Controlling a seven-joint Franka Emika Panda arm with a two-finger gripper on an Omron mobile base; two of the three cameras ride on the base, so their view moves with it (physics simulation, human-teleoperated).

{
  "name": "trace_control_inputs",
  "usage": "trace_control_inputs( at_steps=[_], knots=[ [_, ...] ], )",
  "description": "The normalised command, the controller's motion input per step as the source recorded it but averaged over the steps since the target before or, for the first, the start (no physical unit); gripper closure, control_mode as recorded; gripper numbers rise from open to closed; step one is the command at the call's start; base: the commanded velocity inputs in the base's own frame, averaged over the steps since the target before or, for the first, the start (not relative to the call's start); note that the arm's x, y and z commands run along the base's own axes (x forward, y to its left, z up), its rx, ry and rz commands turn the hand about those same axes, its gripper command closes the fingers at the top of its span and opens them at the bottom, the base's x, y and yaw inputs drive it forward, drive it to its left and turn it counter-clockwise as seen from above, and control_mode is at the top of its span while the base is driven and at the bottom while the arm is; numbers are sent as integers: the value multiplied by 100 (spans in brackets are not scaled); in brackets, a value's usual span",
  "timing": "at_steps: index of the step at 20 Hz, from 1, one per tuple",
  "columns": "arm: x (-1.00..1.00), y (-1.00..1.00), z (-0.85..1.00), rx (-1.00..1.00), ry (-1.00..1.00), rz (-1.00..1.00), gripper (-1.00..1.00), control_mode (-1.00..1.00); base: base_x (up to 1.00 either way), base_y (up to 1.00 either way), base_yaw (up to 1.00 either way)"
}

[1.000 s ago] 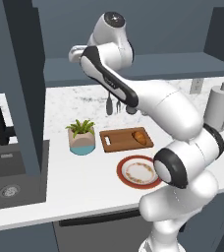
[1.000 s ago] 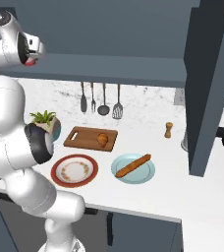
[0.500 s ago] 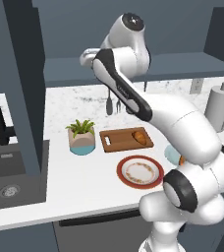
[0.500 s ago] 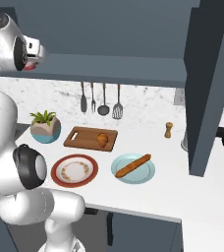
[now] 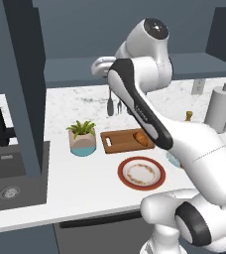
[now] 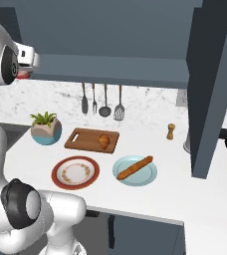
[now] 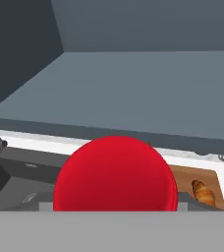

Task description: From the different types of pastries on the counter, select a croissant and place it on the cutting board. Then retrieve a jar of jam from the cabinet and place it alongside the croissant on the cutting board.

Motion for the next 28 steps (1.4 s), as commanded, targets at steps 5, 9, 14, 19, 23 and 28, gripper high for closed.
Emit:
trace_control_inputs(
  at_steps=[5, 9, 14, 19, 23, 28],
  knots=[
    [-64, -32, -15, 0, 1, 0, 100, -100, 0, 0, 0],
    [-43, -30, -43, -4, 0, 0, 100, -100, 0, 0, 0],
    [-23, -41, -64, -8, 0, 0, 100, -100, 0, 0, 0],
    [-8, -45, -69, -7, 0, 0, 100, -100, 0, 0, 0],
    [3, -44, -70, -5, 0, -3, 100, -100, 0, 0, 0],
    [20, -32, -66, -5, 0, -6, 100, -100, 0, 0, 0]
  ],
)
